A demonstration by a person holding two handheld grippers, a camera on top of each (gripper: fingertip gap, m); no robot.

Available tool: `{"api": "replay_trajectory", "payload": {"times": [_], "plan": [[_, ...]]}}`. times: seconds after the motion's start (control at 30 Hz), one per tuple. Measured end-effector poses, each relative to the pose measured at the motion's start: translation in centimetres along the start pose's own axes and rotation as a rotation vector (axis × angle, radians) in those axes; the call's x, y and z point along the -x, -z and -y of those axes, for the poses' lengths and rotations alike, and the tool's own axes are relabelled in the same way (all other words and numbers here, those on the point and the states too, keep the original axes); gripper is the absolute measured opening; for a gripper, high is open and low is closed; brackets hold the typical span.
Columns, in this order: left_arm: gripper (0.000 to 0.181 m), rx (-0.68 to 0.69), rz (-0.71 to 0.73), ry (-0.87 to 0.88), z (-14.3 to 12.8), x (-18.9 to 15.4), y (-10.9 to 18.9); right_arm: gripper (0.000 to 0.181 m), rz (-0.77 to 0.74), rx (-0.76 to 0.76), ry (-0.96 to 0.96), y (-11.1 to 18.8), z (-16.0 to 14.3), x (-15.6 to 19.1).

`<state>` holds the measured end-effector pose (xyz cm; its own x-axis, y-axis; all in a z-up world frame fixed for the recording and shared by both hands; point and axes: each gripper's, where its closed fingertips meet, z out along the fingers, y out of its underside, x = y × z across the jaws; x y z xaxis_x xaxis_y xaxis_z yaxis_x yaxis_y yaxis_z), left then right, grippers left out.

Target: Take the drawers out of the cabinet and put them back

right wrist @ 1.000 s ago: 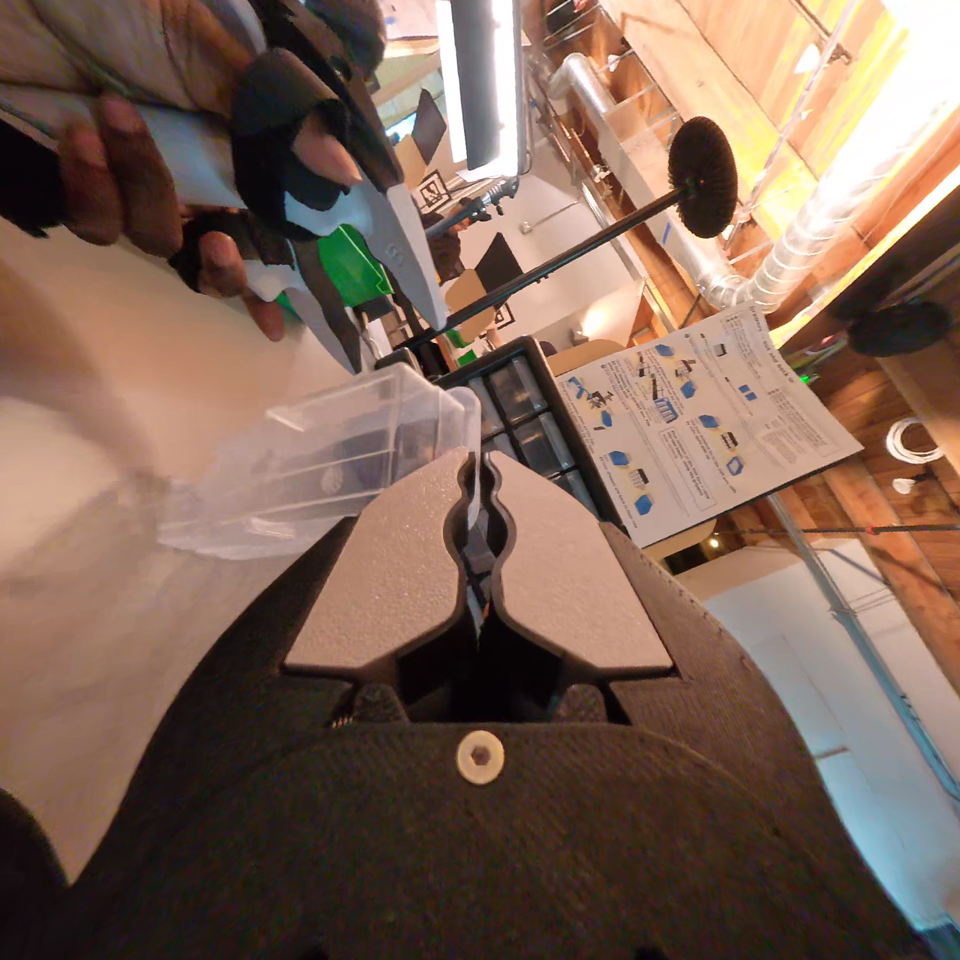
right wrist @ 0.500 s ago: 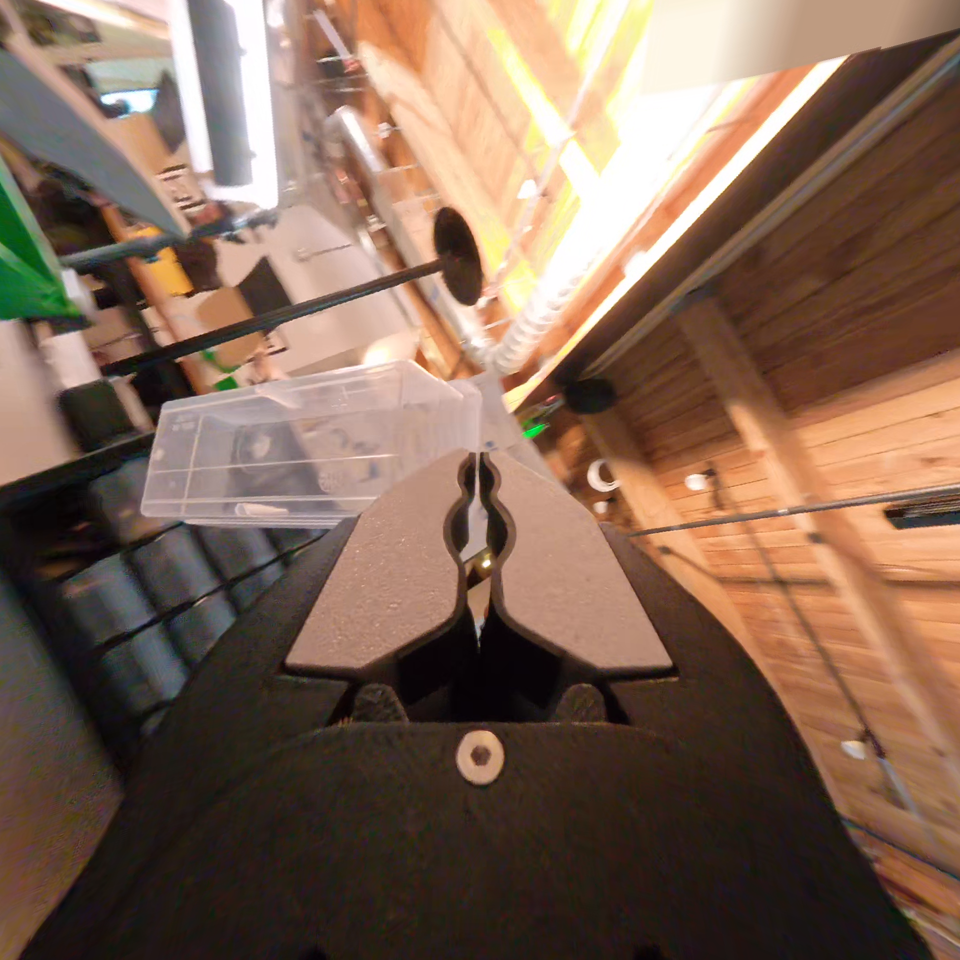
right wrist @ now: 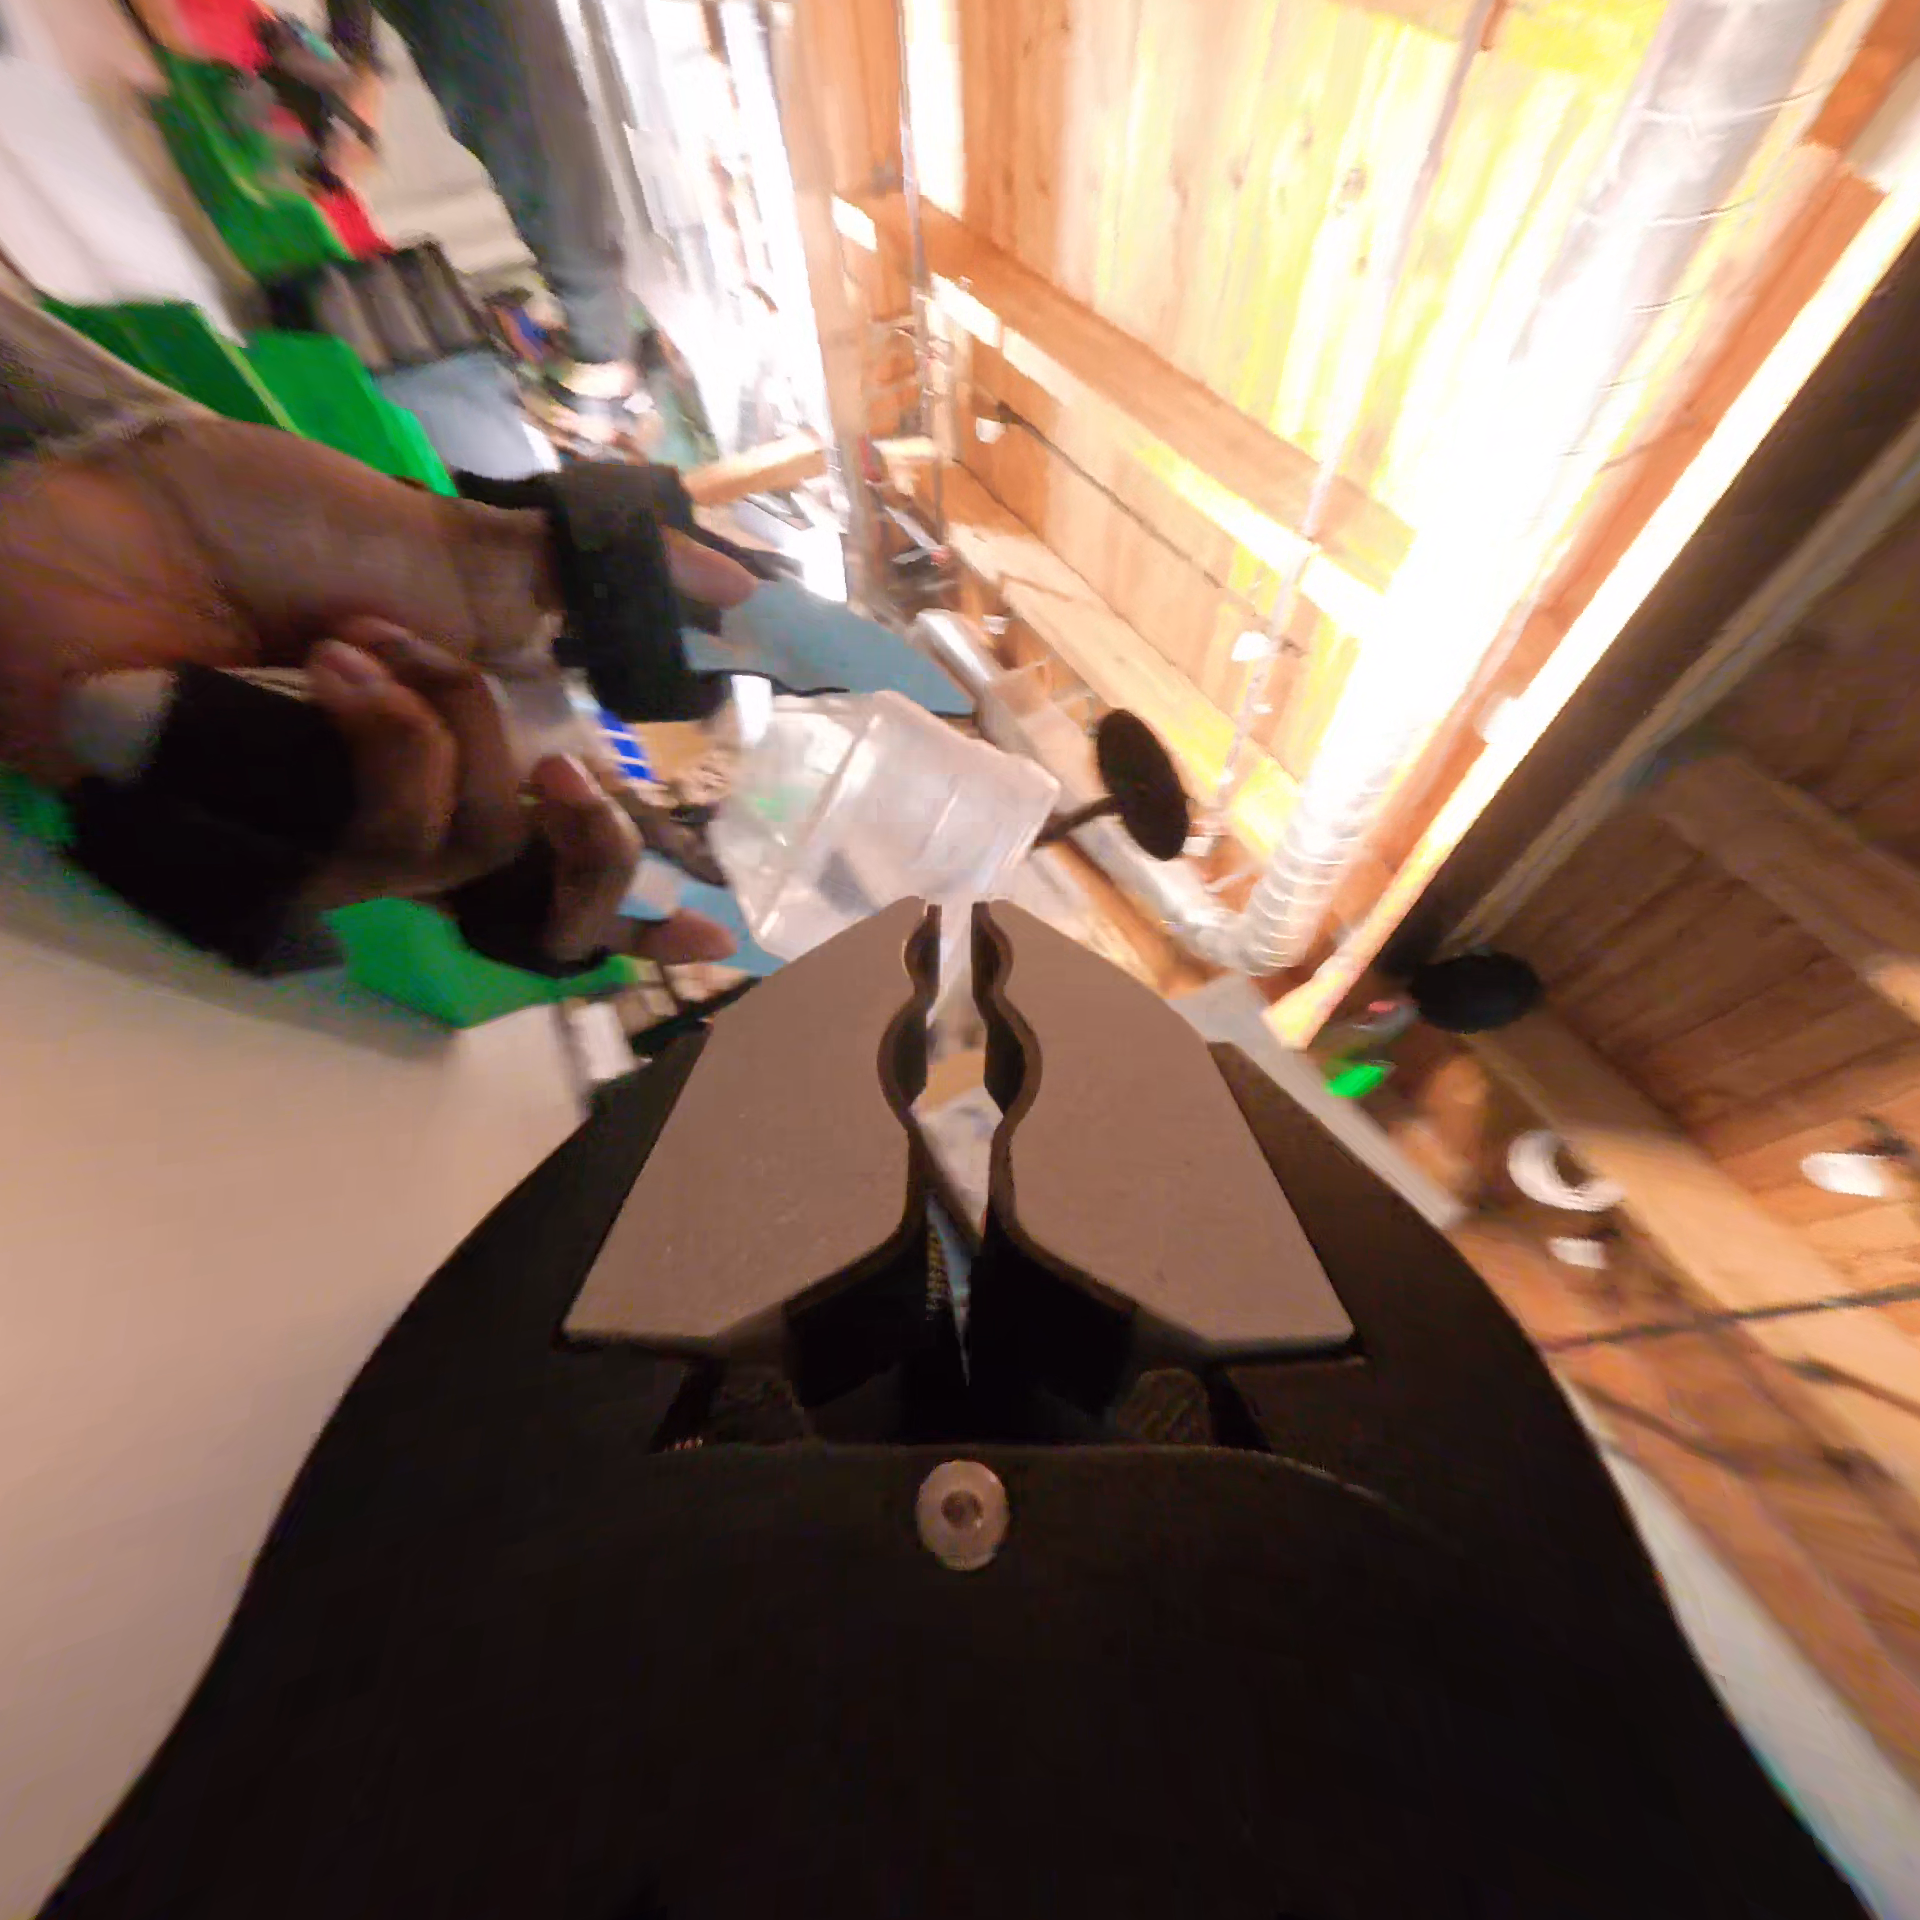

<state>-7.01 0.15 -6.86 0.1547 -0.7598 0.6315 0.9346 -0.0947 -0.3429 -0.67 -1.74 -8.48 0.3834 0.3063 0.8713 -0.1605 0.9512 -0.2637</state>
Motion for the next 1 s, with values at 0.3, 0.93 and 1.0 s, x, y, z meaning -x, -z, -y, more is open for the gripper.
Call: {"api": "replay_trajectory", "payload": {"times": [0.3,0.93,1.0], "plan": [[0.072,0.092,0.020,-0.207,-0.7,-0.4,0.0,0.083,0.472,0.044,-0.497,0.0,0.3,1.8],[0.071,0.211,0.124,-0.490,-2.0,1.0,0.2,0.012,0.620,0.358,0.019,4.1,-4.1,-0.5],[0.071,0.245,0.177,-0.597,-2.2,1.7,0.3,0.012,0.649,0.477,0.029,6.2,-6.0,-2.0]]}}
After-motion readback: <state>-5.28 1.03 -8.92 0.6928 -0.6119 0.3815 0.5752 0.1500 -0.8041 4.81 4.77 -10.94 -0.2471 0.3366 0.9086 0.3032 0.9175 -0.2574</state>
